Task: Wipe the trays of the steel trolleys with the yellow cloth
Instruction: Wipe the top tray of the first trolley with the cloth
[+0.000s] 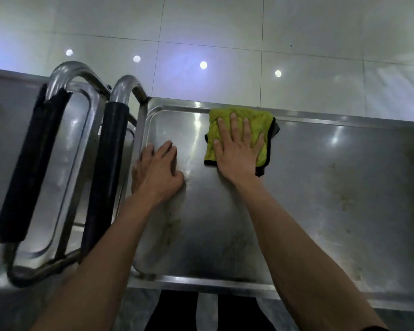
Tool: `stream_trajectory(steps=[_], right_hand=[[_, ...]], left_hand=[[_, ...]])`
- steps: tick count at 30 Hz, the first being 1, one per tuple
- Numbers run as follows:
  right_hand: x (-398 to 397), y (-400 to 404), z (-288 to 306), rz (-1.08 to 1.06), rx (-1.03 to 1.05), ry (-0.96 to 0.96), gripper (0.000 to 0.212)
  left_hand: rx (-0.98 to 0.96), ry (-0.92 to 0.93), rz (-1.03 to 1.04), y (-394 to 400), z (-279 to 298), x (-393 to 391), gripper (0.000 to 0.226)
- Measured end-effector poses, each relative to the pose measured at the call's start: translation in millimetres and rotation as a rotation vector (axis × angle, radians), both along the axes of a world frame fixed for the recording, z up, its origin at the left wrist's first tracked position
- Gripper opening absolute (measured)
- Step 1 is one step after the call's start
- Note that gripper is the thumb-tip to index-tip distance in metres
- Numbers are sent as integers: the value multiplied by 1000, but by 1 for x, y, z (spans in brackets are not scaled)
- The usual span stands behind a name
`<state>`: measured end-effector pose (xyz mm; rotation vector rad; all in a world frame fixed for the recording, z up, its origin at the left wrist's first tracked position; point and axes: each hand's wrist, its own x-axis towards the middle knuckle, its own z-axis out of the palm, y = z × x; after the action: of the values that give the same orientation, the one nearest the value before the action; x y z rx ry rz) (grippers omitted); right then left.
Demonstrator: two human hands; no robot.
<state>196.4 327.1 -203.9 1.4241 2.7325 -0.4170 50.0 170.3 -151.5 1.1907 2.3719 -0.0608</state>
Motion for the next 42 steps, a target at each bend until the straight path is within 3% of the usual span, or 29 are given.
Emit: stream_trajectory(steps=[5,9,15,25,31,37,42], right_hand=[[-45,-34,1,90,-30,19,56],[-73,-60,4,176,-47,13,57],[-72,-64,2,208,-39,29,55],[28,-30,3,81,-16,7,57],[93,-4,7,45,-35,-1,57],[178,35,6,-45,-23,-2,58],[189,39,6,-59,-34,-5,58]], left_hand=[[106,27,156,-31,-5,10,55],[218,-10,158,-38,-3,7,46],[158,10,70,-38,3,8,55],[29,70,112,-28,0,19,74],[65,158,94,-22,-3,37,51],[51,172,147,-21,-3,44,42],[30,210,173,-39,2,65,39]])
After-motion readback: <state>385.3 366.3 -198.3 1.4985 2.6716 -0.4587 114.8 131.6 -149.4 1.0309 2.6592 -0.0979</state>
